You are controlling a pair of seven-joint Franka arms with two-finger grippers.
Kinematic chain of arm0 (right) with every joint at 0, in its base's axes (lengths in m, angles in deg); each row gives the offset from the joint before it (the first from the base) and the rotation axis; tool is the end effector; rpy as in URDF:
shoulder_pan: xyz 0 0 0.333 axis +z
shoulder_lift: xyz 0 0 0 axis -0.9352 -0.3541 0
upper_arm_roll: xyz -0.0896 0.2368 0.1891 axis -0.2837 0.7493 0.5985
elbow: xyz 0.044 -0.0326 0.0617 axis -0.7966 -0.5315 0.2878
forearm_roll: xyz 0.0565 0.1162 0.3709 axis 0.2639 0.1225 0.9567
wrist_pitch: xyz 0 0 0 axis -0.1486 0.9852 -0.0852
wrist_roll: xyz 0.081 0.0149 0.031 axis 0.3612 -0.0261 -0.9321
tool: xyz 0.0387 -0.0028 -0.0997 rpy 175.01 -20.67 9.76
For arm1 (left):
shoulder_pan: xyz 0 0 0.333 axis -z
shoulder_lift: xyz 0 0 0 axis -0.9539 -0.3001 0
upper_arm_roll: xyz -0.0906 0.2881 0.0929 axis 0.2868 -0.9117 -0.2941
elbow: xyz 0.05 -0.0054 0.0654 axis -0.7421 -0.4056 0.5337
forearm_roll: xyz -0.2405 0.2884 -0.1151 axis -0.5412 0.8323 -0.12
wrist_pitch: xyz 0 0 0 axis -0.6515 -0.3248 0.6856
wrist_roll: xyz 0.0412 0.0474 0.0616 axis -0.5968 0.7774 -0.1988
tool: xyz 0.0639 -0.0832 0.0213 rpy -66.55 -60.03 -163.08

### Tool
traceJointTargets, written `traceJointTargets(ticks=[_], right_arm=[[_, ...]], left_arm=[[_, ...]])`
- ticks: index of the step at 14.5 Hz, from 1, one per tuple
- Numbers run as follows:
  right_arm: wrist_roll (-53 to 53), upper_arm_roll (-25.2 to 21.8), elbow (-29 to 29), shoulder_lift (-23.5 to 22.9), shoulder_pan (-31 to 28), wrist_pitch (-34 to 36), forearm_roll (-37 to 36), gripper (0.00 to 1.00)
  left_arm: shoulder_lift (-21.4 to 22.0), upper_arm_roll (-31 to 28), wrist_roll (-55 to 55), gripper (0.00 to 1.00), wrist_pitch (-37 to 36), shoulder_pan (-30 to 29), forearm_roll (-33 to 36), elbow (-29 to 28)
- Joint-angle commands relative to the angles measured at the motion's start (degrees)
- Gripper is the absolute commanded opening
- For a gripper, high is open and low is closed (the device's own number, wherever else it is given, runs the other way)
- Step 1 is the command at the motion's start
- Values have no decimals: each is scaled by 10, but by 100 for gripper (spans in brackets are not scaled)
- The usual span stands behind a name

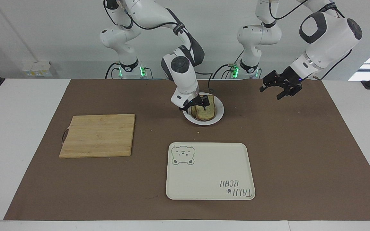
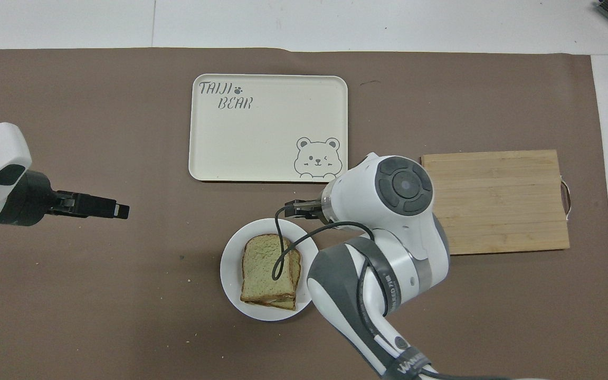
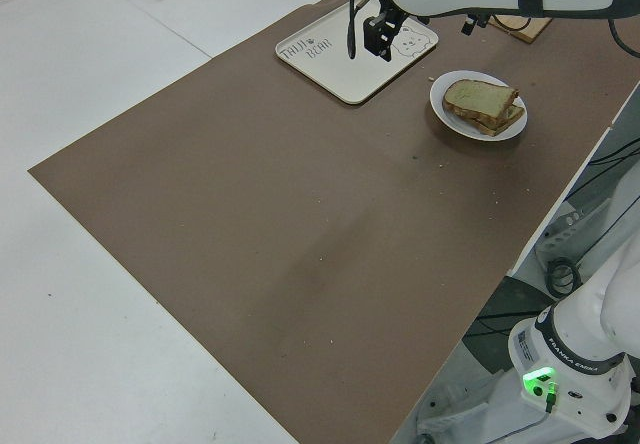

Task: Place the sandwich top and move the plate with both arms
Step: 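Lower the bread onto the egg toast and open the right gripper, then withdraw the right gripper while the left gripper reaches the plate rim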

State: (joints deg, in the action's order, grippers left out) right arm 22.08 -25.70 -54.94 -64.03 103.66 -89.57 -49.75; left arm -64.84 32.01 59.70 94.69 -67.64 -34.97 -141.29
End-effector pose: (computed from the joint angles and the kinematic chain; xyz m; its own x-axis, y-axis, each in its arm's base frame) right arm 0.5290 0.3148 0.4155 0.9997 -0.0180 0.0171 -0.0135 -0.9726 -0.2320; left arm 0.5101 -0.0613 0.5345 0.9845 -0.1751 0.0075 -0.1632 -0.9006 0.4028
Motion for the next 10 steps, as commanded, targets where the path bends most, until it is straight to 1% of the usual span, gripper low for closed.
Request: traceJointTargets(ticks=[1, 4, 6, 8, 10], right_arm=[[-21, 6, -10, 25, -36, 3, -31, 100], [-53, 6, -9, 42, -81, 18, -55, 100], [-70, 6, 3, 45, -103, 41, -71, 100], [-77, 6, 19, 46, -124, 62, -106, 100], [-84, 6, 24, 59, -144, 80, -113, 100]], left_arm=[[6, 4, -11, 100, 20, -4, -6, -21], [4, 4, -24, 100, 57, 4, -20, -57], [4, 5, -57, 100, 79, 5, -40, -89], [-1, 5, -97, 100, 107, 6, -84, -123], [-15, 6, -155, 100, 142, 6, -133, -160]])
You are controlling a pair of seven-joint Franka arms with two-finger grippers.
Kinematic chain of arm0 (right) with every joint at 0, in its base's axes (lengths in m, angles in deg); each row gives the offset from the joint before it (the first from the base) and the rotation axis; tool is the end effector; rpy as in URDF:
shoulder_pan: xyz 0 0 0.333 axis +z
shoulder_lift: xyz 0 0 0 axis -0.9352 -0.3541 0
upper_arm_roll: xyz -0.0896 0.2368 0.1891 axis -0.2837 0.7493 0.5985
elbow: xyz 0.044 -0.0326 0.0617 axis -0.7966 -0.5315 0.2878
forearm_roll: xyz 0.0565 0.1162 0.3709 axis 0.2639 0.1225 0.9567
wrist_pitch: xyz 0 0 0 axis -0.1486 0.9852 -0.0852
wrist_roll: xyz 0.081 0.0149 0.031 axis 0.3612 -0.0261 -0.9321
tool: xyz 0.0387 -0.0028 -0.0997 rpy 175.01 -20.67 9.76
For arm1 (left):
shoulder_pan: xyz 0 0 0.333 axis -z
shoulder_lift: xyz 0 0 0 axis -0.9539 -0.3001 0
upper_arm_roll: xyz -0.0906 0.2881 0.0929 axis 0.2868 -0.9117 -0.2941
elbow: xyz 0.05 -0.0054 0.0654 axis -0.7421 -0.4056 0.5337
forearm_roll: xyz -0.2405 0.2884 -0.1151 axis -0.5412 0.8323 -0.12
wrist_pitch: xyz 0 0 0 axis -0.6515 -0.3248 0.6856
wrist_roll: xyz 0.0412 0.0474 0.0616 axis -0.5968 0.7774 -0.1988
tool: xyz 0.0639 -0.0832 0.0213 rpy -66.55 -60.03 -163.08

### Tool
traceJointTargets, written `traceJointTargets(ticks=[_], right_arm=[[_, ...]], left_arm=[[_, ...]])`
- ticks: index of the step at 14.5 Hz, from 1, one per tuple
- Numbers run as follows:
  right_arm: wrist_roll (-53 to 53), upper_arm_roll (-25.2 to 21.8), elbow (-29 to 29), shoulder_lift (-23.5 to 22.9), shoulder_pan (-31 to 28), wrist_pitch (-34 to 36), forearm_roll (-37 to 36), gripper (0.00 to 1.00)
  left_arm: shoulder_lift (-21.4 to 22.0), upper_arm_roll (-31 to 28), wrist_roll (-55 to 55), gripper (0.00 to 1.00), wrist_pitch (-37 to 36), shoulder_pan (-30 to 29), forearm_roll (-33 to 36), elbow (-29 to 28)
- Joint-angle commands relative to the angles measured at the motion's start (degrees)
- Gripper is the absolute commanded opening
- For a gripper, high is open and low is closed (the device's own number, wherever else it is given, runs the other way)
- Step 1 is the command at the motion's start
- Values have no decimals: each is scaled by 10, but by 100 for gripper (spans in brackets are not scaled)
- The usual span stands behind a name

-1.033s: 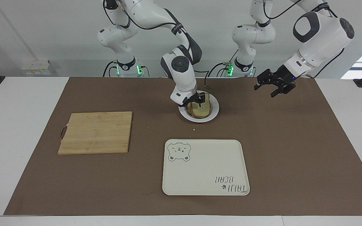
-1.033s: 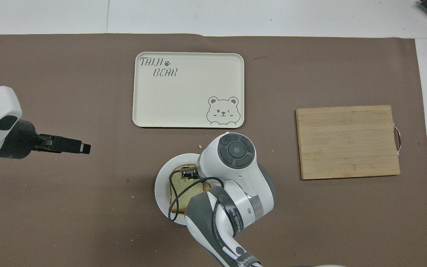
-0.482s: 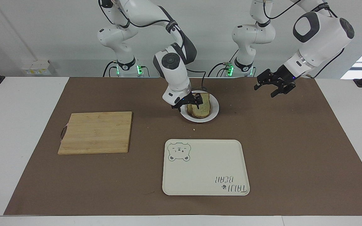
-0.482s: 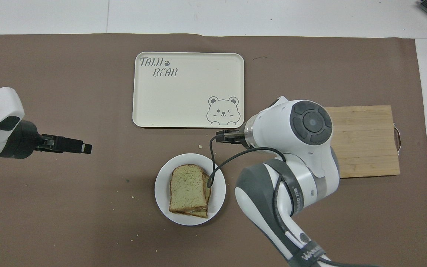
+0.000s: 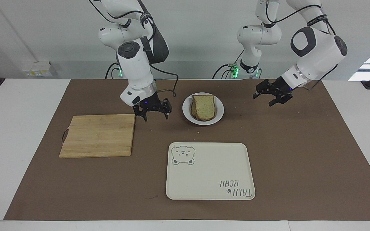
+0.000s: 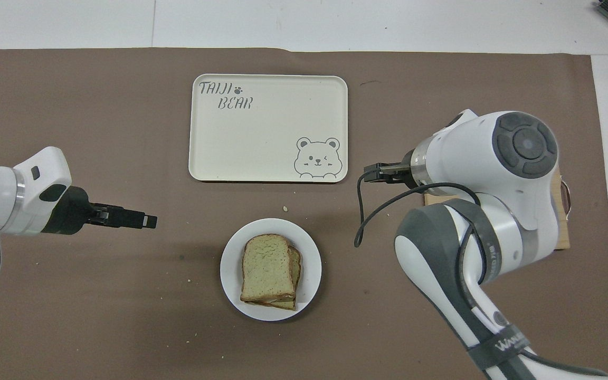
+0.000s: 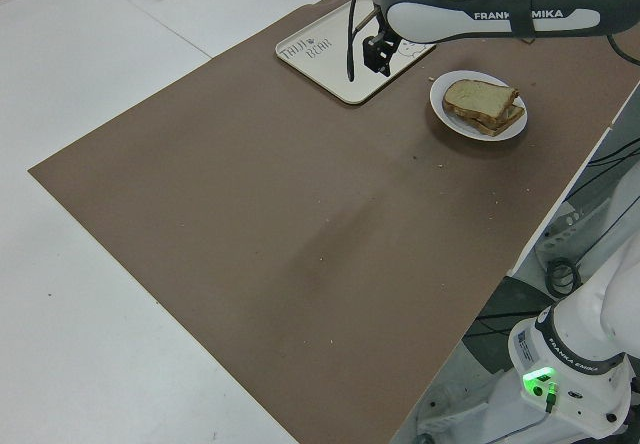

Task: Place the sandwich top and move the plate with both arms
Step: 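Withdraw the right gripper while the left gripper reaches the plate rim, then grip the white plate rim with the left gripper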

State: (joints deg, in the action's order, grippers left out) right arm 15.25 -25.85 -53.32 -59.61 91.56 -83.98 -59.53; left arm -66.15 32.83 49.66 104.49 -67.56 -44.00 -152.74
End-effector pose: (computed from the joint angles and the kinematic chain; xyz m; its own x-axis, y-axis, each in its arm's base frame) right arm 0.5733 0.1867 0.4655 0.9946 -0.0157 0.1022 -0.0052 -0.9947 -0.1027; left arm 0.5000 -0.0709 0.4457 0.9769 -0.2112 0.0320 -0.1978 -0.8372 0.5099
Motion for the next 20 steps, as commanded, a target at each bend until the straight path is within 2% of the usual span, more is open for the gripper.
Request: traceJointTargets(ticks=[1, 3, 8, 11, 13, 16, 20], right_arm=[[-22, 8, 9, 24, -34, 34, -15, 100], [-37, 8, 13, 48, -60, 62, -15, 100], [-81, 6, 32, 105, -118, 148, -15, 100], [-124, 6, 70, 115, -146, 229, -14, 100], [-132, 5, 75, 129, -160, 260, -15, 100], [-132, 1, 75, 151, -173, 298, -15, 100], [-149, -9, 78, 167, -177, 322, -21, 100]], left_arm=[[-13, -2, -92, 100, 58, 12, -66, -62], [-24, -2, -116, 100, 74, 25, -94, -82], [-24, -2, -117, 100, 174, 110, -199, -161], [-25, -1, -126, 100, 185, 122, -241, -190], [-25, -2, -126, 99, 189, 137, -259, -197], [-23, -1, -127, 75, 198, 153, -283, -211], [-28, -1, -150, 58, 199, 157, -297, -219]])
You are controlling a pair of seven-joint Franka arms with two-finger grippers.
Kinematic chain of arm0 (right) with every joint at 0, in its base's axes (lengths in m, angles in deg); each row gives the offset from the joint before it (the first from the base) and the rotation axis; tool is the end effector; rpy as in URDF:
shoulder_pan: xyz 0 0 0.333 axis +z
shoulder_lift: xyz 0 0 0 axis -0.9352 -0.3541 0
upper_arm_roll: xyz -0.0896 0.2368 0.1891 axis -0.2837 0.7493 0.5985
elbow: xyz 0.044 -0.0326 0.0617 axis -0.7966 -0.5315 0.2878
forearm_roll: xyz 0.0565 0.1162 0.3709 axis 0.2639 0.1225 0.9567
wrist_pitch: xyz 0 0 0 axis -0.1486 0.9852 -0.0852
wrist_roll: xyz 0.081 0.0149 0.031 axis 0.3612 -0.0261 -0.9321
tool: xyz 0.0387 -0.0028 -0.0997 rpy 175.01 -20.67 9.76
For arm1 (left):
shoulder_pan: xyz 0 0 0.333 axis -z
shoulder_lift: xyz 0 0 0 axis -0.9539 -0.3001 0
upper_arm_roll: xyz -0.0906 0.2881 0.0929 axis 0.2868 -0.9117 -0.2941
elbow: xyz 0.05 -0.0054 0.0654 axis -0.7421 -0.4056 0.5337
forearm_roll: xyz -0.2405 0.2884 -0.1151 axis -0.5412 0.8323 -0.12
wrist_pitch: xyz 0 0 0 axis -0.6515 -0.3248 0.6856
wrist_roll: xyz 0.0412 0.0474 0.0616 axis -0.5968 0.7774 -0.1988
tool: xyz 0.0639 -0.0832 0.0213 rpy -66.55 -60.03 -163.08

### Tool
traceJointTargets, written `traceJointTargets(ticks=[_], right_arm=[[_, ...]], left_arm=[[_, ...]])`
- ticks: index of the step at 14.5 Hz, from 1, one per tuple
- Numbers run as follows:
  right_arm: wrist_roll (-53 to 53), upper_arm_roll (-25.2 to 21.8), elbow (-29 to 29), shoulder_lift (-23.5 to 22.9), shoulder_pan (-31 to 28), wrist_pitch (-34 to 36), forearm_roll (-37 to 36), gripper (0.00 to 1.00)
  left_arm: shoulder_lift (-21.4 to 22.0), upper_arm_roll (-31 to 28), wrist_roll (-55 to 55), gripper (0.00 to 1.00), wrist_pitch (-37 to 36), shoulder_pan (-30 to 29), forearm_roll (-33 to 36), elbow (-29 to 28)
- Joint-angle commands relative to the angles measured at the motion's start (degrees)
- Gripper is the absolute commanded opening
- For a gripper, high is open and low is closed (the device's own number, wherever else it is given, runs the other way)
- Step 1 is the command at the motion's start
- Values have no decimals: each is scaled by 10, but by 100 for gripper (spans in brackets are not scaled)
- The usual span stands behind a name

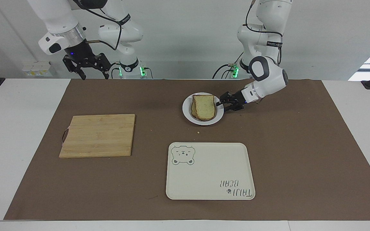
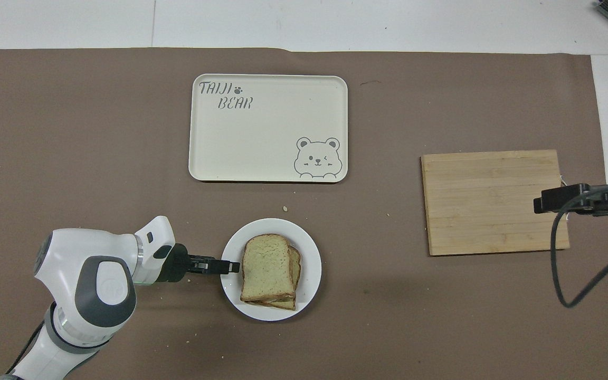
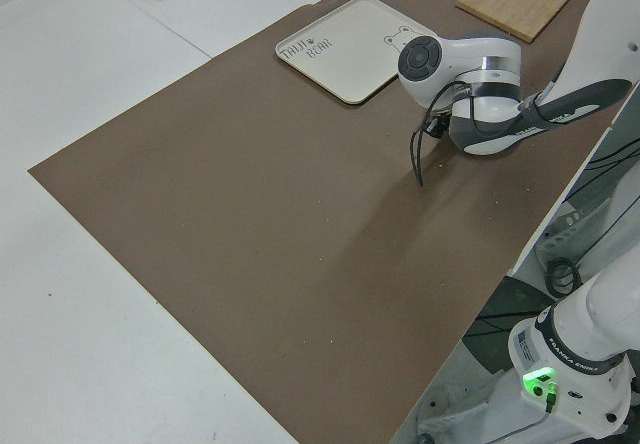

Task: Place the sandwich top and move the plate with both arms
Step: 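Grip the white plate rim with the left gripper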

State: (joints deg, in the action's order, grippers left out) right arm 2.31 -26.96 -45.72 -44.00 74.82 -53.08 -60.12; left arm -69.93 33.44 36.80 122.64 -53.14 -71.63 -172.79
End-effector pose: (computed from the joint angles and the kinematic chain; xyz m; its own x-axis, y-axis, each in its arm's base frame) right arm 0.5028 0.0010 0.6307 0.9984 -0.0555 -0.0121 -0.0564 -0.9941 -0.0931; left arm 0.4127 -0.1669 0.2901 0.9855 -0.1683 -0.0206 -0.1091 -0.7225 0.6828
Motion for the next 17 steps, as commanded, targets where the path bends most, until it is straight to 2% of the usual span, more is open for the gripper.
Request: traceJointTargets(ticks=[1, 6, 8, 9, 13, 17], right_arm=[[-20, 3, 6, 12, -14, 17, -20, 100], [-52, 4, 88, 10, -16, 59, -63, 100], [-52, 6, 127, 2, -17, 111, -62, 100], [-50, 6, 146, -4, -18, 128, -58, 100], [-46, 3, 154, -24, -23, 124, -53, 100], [-39, 1, 139, -27, -27, 90, -42, 100]], left_arm=[[2, -7, -27, 52, 18, 13, -22, -21], [-11, -7, -53, 35, 26, 24, -42, -27], [-23, -7, -63, 7, 27, 24, -53, -26], [-26, -7, -66, 0, 26, 24, -57, -25], [-39, -11, -65, 0, -9, 10, -57, 4], [-58, -11, -65, 0, -93, -51, -57, 50]])
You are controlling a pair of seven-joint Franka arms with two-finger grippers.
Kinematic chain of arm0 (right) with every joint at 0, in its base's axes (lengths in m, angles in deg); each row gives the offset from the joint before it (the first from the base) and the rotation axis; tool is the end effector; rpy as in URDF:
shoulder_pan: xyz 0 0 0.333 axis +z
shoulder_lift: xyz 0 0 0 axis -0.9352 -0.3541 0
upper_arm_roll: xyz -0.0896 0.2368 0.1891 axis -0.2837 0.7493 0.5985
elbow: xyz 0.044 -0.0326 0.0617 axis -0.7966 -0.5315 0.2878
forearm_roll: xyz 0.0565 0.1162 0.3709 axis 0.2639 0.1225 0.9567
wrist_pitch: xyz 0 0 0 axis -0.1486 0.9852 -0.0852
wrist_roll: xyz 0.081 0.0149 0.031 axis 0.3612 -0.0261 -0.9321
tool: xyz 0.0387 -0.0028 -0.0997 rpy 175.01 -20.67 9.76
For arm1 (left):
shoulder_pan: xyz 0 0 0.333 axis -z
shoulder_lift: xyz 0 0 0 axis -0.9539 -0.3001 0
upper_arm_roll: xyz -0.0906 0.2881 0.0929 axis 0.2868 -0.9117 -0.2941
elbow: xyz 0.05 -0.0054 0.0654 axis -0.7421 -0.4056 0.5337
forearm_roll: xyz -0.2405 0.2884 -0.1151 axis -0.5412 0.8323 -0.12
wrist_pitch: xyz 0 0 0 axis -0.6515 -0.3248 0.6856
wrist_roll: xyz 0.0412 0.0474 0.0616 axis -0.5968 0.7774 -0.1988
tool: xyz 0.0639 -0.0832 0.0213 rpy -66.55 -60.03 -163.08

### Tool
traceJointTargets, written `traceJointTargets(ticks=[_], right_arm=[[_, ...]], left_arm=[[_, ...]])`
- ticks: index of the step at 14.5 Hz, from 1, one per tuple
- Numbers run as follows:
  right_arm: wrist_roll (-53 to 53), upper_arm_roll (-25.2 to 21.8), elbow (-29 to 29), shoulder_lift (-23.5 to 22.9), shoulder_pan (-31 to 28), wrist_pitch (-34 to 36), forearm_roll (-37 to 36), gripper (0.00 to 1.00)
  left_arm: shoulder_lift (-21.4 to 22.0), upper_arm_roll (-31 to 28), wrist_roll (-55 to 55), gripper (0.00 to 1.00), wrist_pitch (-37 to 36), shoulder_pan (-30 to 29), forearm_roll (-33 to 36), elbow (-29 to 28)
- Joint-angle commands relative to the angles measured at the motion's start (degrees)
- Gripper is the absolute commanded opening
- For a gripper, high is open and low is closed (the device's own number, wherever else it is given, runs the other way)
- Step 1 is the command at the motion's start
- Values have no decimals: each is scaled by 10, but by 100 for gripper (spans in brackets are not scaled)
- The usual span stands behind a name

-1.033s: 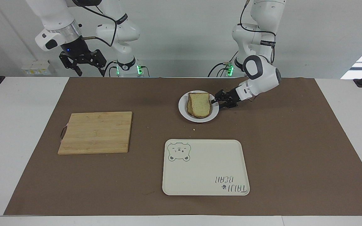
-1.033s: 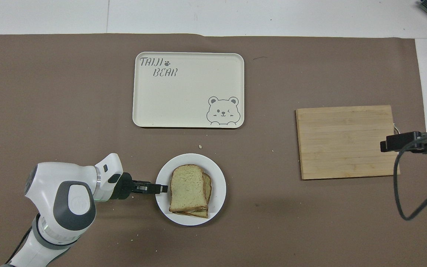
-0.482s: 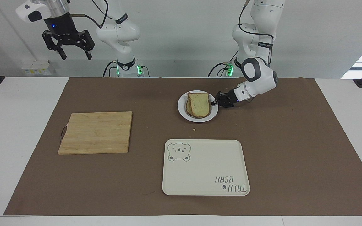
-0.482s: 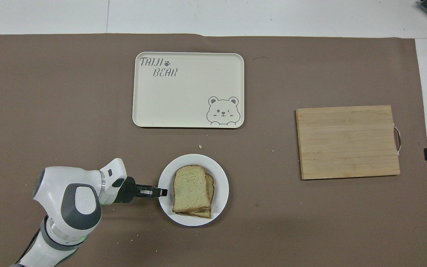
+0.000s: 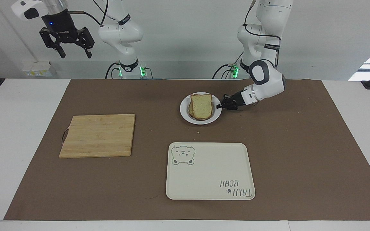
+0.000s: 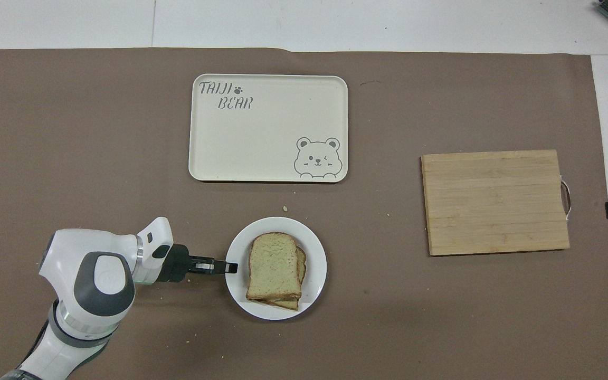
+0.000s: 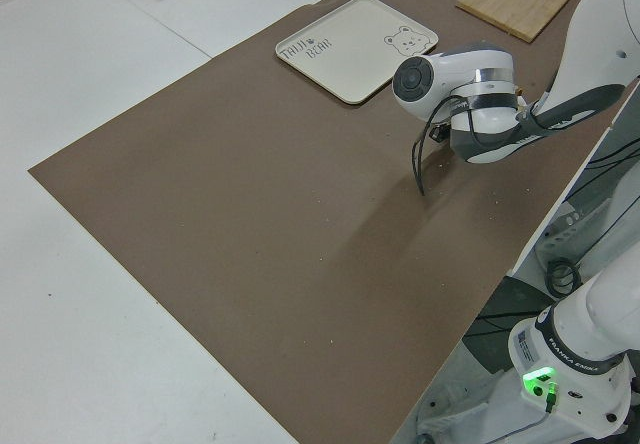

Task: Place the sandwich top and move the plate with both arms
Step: 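Grip the white plate rim with the left gripper, then slide the plate with the left gripper onto the bear tray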

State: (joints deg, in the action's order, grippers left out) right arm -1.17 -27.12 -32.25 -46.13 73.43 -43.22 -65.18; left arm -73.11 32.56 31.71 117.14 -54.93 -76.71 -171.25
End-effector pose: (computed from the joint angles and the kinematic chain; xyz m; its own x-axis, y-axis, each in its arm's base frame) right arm 0.4939 -0.0221 0.7053 0.9995 -0.0248 0.0187 -0.0248 -0.9997 -0.0020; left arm 0.4190 -0.1605 0.2760 0.9846 -0.1692 -0.0445 -0.0767 -0.6455 0.7599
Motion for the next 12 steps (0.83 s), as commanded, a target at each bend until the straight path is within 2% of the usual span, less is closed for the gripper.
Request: traceJointTargets(ticks=[1, 5, 7, 12], right_arm=[[-5, 3, 1, -2, -14, -7, 7, 100], [-9, 9, -7, 3, -7, -12, 7, 100], [-8, 7, -7, 2, -10, -15, 3, 100], [-7, 3, -4, -6, -18, -22, 1, 100]], left_arm=[[-30, -1, -13, 0, -53, -47, -6, 42], [-52, -1, -8, 0, -112, -85, -9, 91], [-72, -1, 3, 0, -119, -95, -26, 124], [-159, 1, 109, 0, -129, -111, -29, 287]])
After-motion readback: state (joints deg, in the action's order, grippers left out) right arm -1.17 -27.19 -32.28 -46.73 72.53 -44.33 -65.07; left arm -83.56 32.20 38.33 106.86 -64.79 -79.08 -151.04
